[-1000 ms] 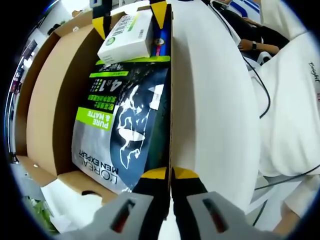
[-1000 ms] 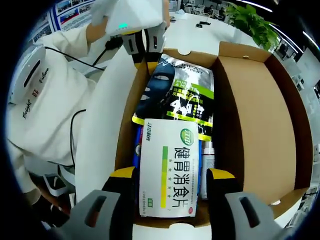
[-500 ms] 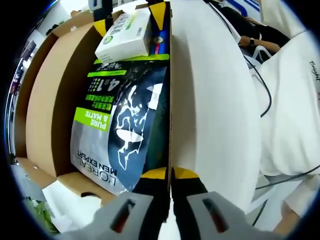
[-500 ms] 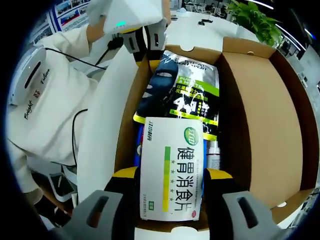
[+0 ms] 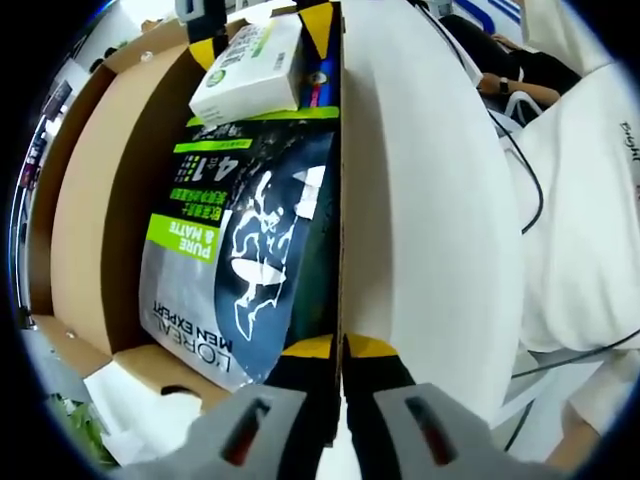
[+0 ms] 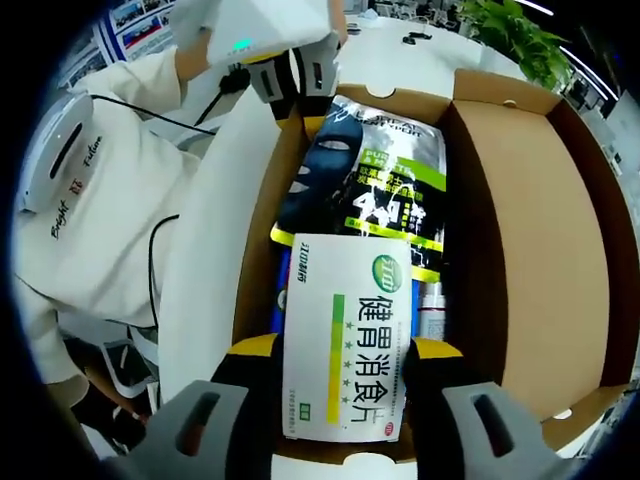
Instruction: Operate the shoe box by opening the lid, removing the specified soft item, and placing it in the target area until the item is outside and the box remains undamaged.
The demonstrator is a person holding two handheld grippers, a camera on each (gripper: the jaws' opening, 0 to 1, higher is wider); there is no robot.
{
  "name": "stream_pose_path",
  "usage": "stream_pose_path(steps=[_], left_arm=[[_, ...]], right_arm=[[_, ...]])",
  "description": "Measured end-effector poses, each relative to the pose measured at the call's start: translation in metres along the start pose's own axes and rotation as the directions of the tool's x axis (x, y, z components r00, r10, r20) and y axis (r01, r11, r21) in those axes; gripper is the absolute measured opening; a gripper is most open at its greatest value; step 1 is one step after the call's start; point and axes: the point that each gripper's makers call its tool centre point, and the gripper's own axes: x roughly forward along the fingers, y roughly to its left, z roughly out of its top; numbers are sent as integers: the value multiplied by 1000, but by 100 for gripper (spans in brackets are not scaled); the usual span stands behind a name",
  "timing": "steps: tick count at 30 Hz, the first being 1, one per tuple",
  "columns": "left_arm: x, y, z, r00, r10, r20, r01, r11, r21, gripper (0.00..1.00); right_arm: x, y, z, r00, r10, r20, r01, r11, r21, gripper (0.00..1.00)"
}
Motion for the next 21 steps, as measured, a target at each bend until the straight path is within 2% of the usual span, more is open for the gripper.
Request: stream_pose_path(steps=[7, 12, 15, 21], left_arm=[[0, -2, 0, 1000, 4, -2, -4, 1000, 0, 1], [0, -3, 1, 1000, 6, -4, -6, 1000, 2, 1], [0, -2, 0, 1000, 8, -3, -8, 1000, 4, 1], [0, -1, 0, 1000, 9, -2, -9, 1000, 5, 1]], right_arm=[[-1, 1, 2, 999, 5, -36, -5, 1000, -1, 49], [-10, 1, 14, 999, -30, -42, 29, 999, -27, 48], [-15, -1, 13, 997, -43, -69, 40, 998, -37, 48], [-29, -2, 7, 995, -61, -80, 57, 997, -54, 48]])
